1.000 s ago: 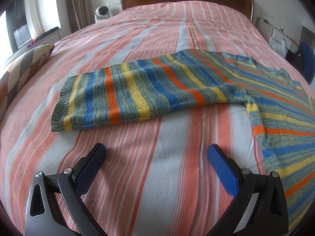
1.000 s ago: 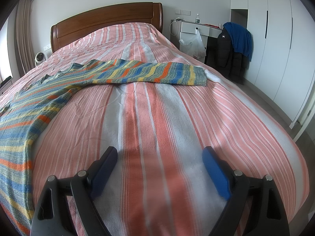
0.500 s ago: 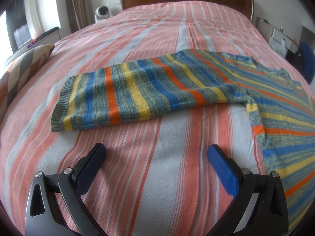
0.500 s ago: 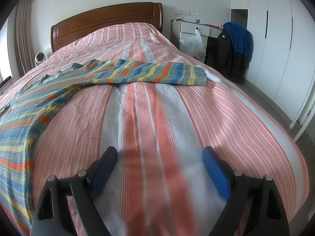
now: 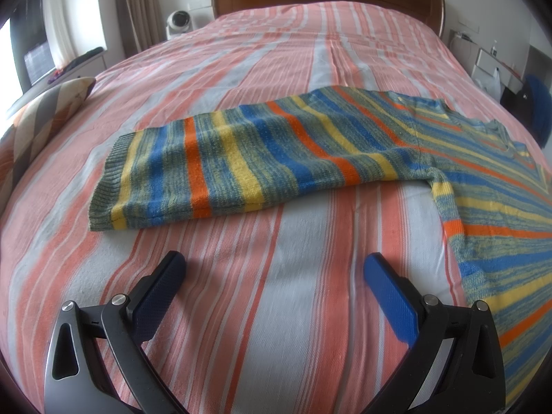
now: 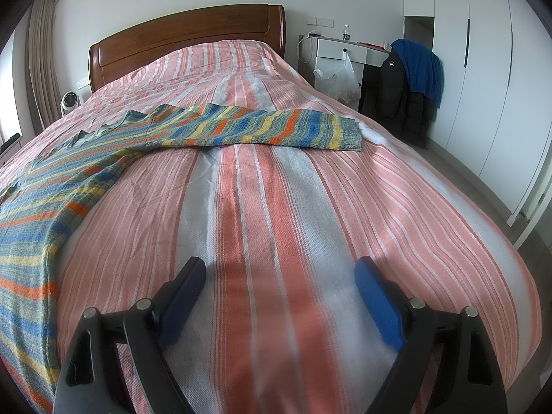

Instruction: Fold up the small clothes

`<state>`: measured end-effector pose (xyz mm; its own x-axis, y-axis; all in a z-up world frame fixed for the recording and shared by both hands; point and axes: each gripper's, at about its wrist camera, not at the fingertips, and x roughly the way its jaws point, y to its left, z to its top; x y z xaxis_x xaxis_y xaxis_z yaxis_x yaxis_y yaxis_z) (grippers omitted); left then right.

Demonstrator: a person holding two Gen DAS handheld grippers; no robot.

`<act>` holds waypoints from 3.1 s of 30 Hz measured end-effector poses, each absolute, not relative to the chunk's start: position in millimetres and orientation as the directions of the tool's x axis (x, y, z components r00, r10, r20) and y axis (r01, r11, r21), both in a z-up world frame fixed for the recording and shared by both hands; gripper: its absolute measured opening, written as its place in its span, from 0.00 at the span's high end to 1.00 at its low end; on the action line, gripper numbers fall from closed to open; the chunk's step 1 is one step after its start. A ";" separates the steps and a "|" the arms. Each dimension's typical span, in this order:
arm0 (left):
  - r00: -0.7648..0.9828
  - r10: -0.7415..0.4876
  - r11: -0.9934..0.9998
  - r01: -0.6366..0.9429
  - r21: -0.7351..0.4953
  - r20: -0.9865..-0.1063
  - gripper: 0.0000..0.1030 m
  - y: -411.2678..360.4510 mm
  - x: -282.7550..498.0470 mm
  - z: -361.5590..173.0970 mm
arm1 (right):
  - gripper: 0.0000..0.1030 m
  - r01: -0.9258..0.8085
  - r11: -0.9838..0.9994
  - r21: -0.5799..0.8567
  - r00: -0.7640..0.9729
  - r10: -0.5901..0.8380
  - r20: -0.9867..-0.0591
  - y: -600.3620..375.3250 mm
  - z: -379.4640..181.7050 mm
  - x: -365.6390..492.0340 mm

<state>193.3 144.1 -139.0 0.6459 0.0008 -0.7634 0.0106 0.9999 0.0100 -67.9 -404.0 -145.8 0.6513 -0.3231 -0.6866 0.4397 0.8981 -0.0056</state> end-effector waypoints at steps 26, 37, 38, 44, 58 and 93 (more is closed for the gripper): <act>0.646 0.001 1.000 0.011 0.011 -0.763 0.00 143.9 193.8 -139.3 | 0.14 0.441 0.898 -0.010 0.651 -0.327 -0.685 -404.8 -145.3 -67.6; 0.646 0.001 1.000 0.010 0.011 -0.763 0.00 143.8 194.0 -139.4 | 0.14 0.441 0.898 -0.011 0.651 -0.328 -0.684 -404.7 -145.5 -67.5; 0.646 0.002 1.000 0.010 0.011 -0.763 0.00 143.8 194.0 -139.4 | 0.14 0.441 0.898 -0.012 0.651 -0.329 -0.684 -404.7 -145.6 -67.5; 0.646 0.002 1.000 0.010 0.011 -0.763 0.00 143.7 194.1 -139.5 | 0.13 0.440 0.898 -0.012 0.652 -0.329 -0.683 -403.7 -145.9 -67.8; 0.646 0.002 1.000 0.010 0.011 -0.764 0.00 143.6 194.4 -139.6 | 0.12 0.439 0.899 -0.012 0.656 -0.329 -0.679 -407.0 -143.9 -66.2; 0.646 0.003 1.000 0.010 0.012 -0.763 0.00 143.4 194.9 -140.0 | 0.09 0.449 0.893 -0.043 0.631 -0.351 -0.692 -406.4 -145.8 -59.5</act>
<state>194.9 143.4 -140.0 0.6459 0.0026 -0.7634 0.0102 0.9999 0.0121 -59.5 -406.4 -145.8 0.6310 -0.3509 -0.6919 0.4487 0.8926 -0.0435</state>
